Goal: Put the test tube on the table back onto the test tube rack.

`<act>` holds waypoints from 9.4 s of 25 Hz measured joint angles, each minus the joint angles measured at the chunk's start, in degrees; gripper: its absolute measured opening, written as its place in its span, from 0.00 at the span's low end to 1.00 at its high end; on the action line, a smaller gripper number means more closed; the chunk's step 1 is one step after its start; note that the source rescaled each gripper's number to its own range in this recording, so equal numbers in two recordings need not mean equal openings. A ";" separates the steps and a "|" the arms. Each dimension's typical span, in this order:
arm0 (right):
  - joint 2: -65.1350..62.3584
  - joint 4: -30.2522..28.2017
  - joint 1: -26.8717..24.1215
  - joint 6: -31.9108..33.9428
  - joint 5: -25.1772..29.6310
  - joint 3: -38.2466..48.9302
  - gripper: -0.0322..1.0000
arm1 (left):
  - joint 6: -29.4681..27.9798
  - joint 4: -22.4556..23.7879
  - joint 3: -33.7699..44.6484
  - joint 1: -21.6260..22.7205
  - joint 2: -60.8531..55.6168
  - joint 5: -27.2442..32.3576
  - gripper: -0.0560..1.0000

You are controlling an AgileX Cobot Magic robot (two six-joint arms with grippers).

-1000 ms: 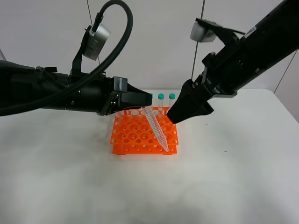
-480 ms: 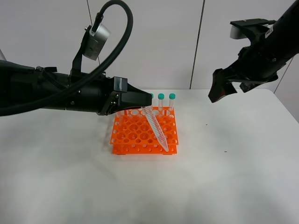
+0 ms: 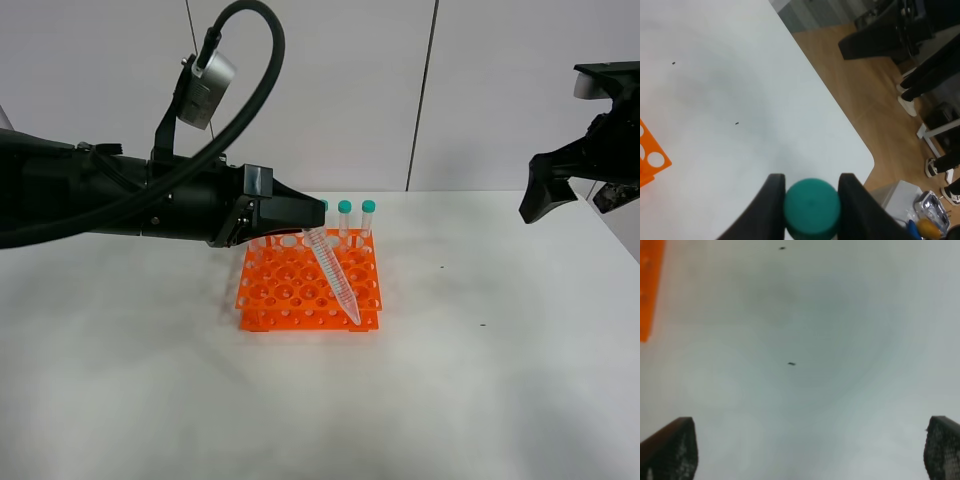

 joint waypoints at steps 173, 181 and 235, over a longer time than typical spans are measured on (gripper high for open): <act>-89.03 -4.17 1.58 7.18 -6.99 48.01 1.00 | -59.10 84.87 -12.22 -1.39 32.06 -56.91 0.05; -89.03 -4.17 1.58 7.18 -6.99 48.01 1.00 | -59.10 84.87 -8.90 -1.39 32.13 -62.22 0.05; -89.03 -4.17 1.58 7.18 -6.99 48.01 1.00 | -61.34 84.92 -41.47 12.99 20.77 28.59 1.00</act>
